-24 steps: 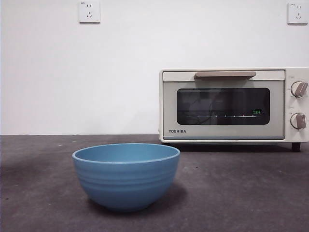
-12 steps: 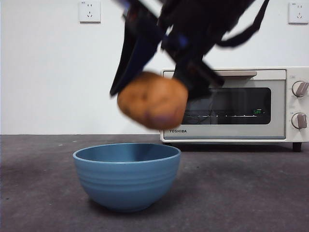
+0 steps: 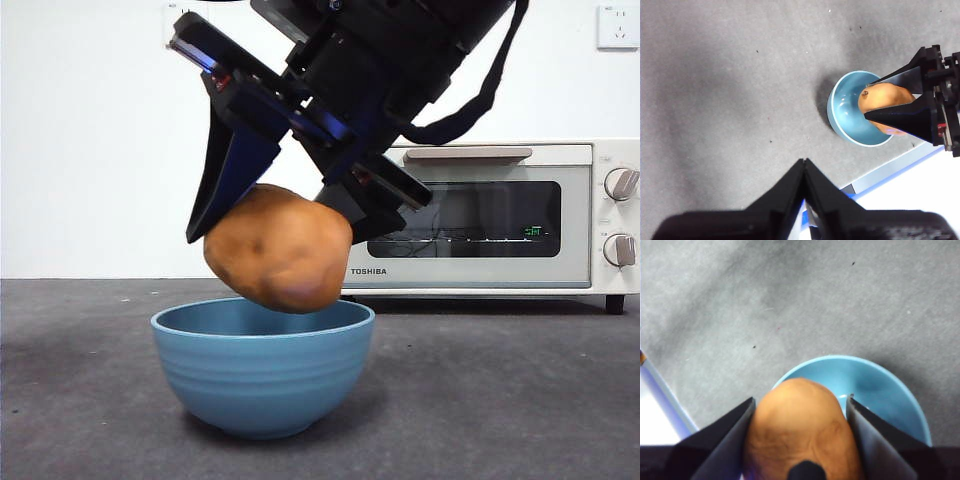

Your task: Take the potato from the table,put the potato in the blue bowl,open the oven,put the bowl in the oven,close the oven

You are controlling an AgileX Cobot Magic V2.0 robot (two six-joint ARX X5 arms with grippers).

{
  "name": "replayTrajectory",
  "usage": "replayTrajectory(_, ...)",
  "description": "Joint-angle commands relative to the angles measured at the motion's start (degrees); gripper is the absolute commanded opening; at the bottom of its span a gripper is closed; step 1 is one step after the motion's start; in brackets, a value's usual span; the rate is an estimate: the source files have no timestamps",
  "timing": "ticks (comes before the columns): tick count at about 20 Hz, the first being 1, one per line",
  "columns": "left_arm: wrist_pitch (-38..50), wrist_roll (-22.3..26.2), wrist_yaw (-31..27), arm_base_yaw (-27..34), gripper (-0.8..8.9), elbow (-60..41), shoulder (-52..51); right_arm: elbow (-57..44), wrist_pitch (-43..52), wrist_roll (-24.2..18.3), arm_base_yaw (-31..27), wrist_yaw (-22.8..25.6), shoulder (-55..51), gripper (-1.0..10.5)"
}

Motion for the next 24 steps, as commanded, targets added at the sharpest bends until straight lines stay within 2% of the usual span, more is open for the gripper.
replayTrajectory(1,0.57,0.46,0.20,-0.13,-0.04,-0.09,0.28,-0.20,0.81,0.15,0.07,1.22,0.66,2.0)
replayTrajectory(2,0.57,0.48,0.22,-0.15,-0.04,-0.09,0.44,-0.20,0.85,-0.13,0.07,1.55,0.66,2.4)
replayTrajectory(5,0.57,0.48,0.20,-0.13,-0.04,-0.09,0.52,-0.20,1.42,-0.22,0.07,1.53,0.66,5.3)
replayTrajectory(6,0.57,0.48,0.20,-0.13,-0.04,-0.09,0.52,-0.20,1.55,-0.22,0.07,1.55,0.66,5.8)
replayTrajectory(11,1.62,0.46,0.22,-0.15,-0.04,-0.09,0.55,0.37,4.48,-0.24,0.07,1.25,0.61,5.7)
replayTrajectory(14,3.43,0.46,0.24,-0.15,-0.04,-0.09,0.63,5.75,-2.05,-2.32,-0.44,0.92,-1.81,5.7)
replayTrajectory(17,5.35,0.46,0.24,-0.15,-0.04,-0.09,1.01,12.26,-11.19,-4.76,-0.44,4.15,-4.17,5.6)
replayTrajectory(19,7.50,0.44,0.81,-0.15,-0.04,-0.09,1.64,15.30,-16.68,-6.32,-0.81,8.70,-6.29,5.6)
replayTrajectory(21,10.69,0.37,3.06,-0.15,-0.04,-0.09,3.02,17.14,-23.04,-8.20,-2.01,13.60,-8.79,4.5)
replayTrajectory(23,14.27,-1.09,5.68,-0.26,-0.05,-0.09,5.14,17.27,-29.05,-8.24,-4.31,18.67,-12.20,3.2)
replayTrajectory(24,16.39,-2.14,7.15,-0.52,-0.04,-0.07,6.67,17.27,-32.61,-8.70,-6.01,21.53,-14.32,2.2)
